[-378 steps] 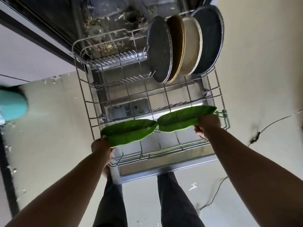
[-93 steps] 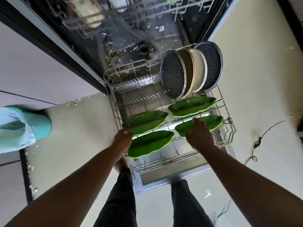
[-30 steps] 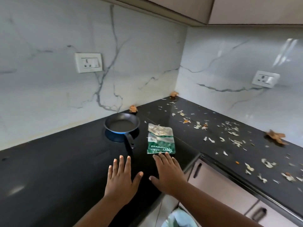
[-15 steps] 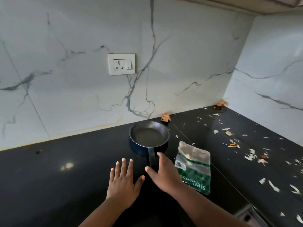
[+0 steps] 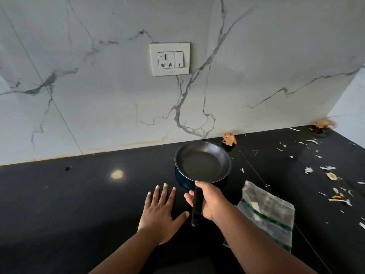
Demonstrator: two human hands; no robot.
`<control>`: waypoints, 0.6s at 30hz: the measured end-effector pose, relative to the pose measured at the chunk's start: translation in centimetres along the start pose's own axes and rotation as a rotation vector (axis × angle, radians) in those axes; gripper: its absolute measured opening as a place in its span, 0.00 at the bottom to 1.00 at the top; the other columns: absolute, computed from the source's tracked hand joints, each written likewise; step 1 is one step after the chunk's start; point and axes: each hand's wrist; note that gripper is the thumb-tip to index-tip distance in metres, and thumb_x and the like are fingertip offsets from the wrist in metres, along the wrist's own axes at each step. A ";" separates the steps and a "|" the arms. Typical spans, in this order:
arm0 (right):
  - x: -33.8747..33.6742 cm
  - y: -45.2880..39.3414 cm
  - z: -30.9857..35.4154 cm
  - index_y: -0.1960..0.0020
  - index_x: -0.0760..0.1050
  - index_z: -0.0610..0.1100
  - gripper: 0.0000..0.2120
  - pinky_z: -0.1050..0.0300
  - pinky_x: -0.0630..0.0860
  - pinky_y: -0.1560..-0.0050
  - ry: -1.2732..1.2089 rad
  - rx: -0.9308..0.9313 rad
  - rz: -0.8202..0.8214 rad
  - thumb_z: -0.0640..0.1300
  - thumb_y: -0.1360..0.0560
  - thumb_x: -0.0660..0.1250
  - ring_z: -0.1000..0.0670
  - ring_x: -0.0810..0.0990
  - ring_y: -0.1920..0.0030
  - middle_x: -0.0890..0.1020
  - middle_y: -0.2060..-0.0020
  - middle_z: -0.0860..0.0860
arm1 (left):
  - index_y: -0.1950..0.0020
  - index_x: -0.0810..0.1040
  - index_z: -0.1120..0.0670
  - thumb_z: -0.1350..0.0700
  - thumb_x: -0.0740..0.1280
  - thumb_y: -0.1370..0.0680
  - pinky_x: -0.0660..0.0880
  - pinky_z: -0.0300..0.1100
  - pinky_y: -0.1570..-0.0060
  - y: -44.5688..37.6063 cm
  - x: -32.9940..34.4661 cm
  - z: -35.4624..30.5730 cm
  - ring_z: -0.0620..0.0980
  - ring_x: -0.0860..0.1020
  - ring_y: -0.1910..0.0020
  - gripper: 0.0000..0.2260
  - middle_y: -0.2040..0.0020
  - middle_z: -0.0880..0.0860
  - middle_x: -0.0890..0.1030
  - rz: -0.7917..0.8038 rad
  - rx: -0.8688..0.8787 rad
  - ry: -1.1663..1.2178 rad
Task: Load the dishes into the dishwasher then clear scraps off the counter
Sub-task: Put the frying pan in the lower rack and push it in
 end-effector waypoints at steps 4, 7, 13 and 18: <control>0.3 -0.2 0.7 0.48 0.71 0.39 0.06 0.65 0.70 0.80 -0.053 0.046 0.013 0.41 0.22 0.63 0.50 0.78 0.71 0.82 0.57 0.40 | 0.22 0.36 0.46 0.26 0.32 0.34 0.33 0.50 0.27 -0.2 0.1 0.2 0.51 0.30 0.26 0.44 0.23 0.49 0.34 -0.009 -0.004 -0.005; -0.1 0.8 1.1 0.55 0.69 0.41 0.05 0.67 0.62 0.83 -0.075 0.072 0.063 0.42 0.22 0.61 0.55 0.70 0.82 0.81 0.66 0.45 | 0.22 0.37 0.47 0.25 0.33 0.33 0.35 0.51 0.26 -0.4 0.3 0.3 0.51 0.32 0.25 0.44 0.23 0.50 0.35 -0.009 -0.011 -0.009; -1.5 5.6 -1.3 0.52 0.69 0.44 0.02 0.67 0.63 0.82 -0.091 -0.040 0.071 0.42 0.23 0.61 0.55 0.70 0.81 0.82 0.69 0.45 | 0.21 0.40 0.49 0.28 0.42 0.27 0.37 0.53 0.26 -0.5 0.4 0.6 0.53 0.36 0.23 0.40 0.21 0.52 0.40 -0.012 -0.014 0.011; -5.9 12.3 -4.1 0.51 0.69 0.45 0.01 0.67 0.63 0.82 -0.043 -0.156 -0.004 0.42 0.23 0.60 0.56 0.69 0.80 0.82 0.69 0.45 | 0.22 0.40 0.55 0.32 0.46 0.23 0.38 0.53 0.25 0.6 0.5 0.5 0.55 0.40 0.23 0.39 0.21 0.55 0.46 -0.098 0.009 0.088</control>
Point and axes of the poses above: each hand's wrist, its own y-axis away from the middle knuckle, its own x-axis out of the palm, z = x × y
